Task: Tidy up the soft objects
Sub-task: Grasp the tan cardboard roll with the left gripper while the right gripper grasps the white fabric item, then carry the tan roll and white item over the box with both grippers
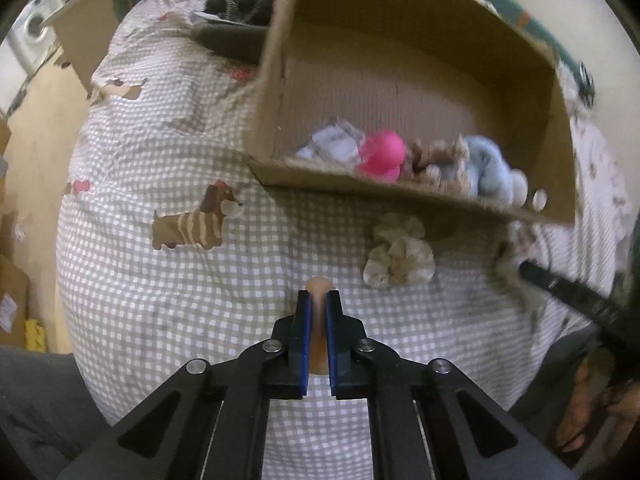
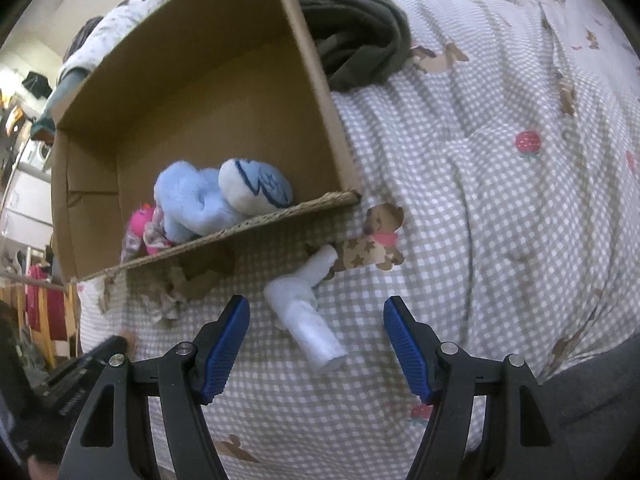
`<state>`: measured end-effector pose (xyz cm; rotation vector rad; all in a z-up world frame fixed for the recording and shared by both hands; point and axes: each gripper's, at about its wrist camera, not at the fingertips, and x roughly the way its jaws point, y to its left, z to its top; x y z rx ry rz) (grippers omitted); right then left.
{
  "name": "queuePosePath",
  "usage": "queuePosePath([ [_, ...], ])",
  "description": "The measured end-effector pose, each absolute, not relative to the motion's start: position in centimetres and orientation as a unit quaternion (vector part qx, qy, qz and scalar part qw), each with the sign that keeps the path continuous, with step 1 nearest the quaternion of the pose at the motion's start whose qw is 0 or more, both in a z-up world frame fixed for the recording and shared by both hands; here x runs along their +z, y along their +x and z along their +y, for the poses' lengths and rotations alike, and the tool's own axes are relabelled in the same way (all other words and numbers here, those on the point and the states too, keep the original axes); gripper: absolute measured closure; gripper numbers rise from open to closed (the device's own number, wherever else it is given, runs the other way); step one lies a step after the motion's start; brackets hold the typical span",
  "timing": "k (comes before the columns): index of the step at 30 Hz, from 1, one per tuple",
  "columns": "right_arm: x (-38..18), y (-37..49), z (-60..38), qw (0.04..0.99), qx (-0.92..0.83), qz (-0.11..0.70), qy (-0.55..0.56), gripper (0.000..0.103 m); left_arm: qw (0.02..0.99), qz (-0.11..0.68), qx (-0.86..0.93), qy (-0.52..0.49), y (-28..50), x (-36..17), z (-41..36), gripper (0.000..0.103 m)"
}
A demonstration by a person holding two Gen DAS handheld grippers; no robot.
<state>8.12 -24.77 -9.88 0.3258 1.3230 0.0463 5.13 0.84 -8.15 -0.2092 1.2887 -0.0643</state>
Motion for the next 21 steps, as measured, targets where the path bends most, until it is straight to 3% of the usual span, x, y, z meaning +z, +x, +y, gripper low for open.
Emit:
queuePosePath([
  [5, -10.5, 8.6, -23.3, 0.773, 0.042, 0.62, 0.128, 0.03, 0.797, 0.59, -0.013, -0.129, 5.2, -7.5, 2.7, 0.096],
  [9, -11.1, 8.9, -22.4, 0.77, 0.047, 0.628, 0.103, 0.053, 0.798, 0.589, -0.007, -0.126, 5.4, -7.4, 2.7, 0.096],
  [14, -11.5, 8.9, -21.1, 0.772, 0.05, 0.627, 0.091, 0.068, 0.801, 0.586, -0.004, -0.122, 5.1, -7.3, 2.5, 0.096],
  [16, -11.3, 8.8, -21.0, 0.774, 0.056, 0.625, 0.088, 0.082, 0.802, 0.585, -0.004, -0.121, 5.2, -7.3, 2.5, 0.096],
  [21, -10.5, 7.9, -20.6, 0.779, 0.087, 0.613, 0.1, 0.085, 0.804, 0.583, -0.002, -0.114, 5.2, -7.2, 2.5, 0.096],
])
